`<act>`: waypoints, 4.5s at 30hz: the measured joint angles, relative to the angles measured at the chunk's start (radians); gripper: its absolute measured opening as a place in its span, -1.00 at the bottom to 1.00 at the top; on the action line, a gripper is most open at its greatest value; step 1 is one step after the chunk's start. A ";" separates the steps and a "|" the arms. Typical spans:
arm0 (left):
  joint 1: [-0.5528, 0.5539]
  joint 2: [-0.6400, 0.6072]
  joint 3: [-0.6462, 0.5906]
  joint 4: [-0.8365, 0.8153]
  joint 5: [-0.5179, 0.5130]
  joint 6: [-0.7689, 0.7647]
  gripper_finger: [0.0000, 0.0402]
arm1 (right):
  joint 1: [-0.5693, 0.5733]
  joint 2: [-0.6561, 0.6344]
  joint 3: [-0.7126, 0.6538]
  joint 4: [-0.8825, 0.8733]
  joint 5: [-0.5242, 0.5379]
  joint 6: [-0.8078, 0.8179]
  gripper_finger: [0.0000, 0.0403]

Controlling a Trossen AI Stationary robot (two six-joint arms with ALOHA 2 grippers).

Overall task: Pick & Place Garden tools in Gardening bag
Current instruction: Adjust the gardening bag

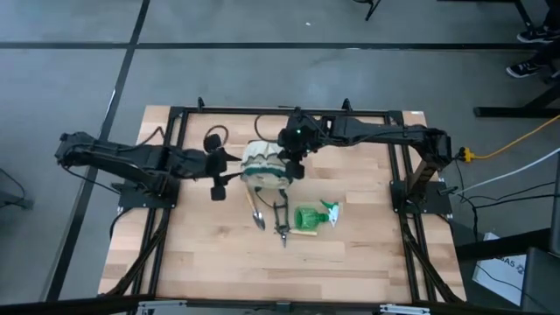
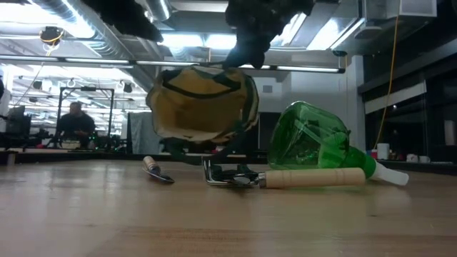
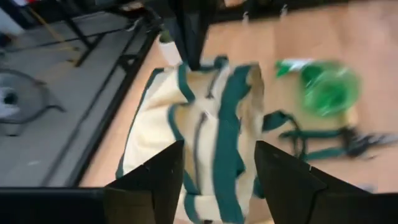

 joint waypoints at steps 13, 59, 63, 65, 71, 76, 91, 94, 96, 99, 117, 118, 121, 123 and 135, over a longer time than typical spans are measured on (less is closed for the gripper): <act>-0.128 0.114 0.000 -0.111 -0.246 -0.131 0.00 | -0.061 0.000 0.000 0.068 -0.007 0.017 -1.00; -0.129 0.232 0.001 -0.183 -0.540 -0.469 -0.54 | 0.059 0.000 0.000 0.153 -0.022 -0.041 -1.00; -0.129 0.232 0.001 -0.182 -0.522 -0.507 -0.91 | 0.059 0.000 0.000 0.159 -0.021 -0.047 -1.00; -0.129 0.232 0.001 -0.183 -0.500 -0.540 -0.96 | 0.059 0.000 0.000 0.158 -0.018 -0.047 -0.99; -0.127 0.219 0.001 -0.182 -0.418 -0.607 -0.98 | 0.059 0.000 0.000 0.157 -0.017 -0.047 -0.93; -0.103 0.192 0.008 -0.201 -0.349 -0.645 -0.98 | 0.057 0.000 0.000 0.149 0.027 -0.048 -0.90; 0.069 0.178 0.221 -0.645 -0.061 -0.762 -0.98 | 0.056 -0.001 0.000 0.134 0.049 -0.165 -0.41; 0.113 0.178 0.221 -0.659 0.002 -0.737 -0.98 | 0.062 -0.009 0.001 0.071 -0.039 -0.218 -0.28; 0.145 0.178 0.221 -0.666 0.044 -0.716 -0.98 | 0.069 -0.017 0.002 -0.007 -0.096 -0.251 -0.23; 0.194 0.178 0.221 -0.665 0.092 -0.680 -0.98 | 0.079 -0.019 0.002 -0.106 -0.142 -0.283 -0.20; 0.567 0.179 0.221 -0.596 0.312 -0.484 -0.93 | 0.112 -0.019 0.002 -0.160 -0.189 -0.340 -0.22; 0.578 0.179 0.221 -0.582 0.324 -0.470 -0.93 | 0.112 -0.019 0.002 -0.161 -0.192 -0.340 -0.22; 0.615 0.181 0.221 -0.542 0.380 -0.449 -0.92 | 0.112 -0.019 0.002 -0.160 -0.192 -0.342 -0.22; 0.639 0.193 0.222 -0.528 0.425 -0.452 -0.91 | 0.111 -0.019 0.001 -0.160 -0.192 -0.342 -0.22; 0.732 0.353 0.222 -0.526 0.550 -0.349 -0.55 | 0.111 -0.019 0.001 -0.167 -0.192 -0.335 -0.22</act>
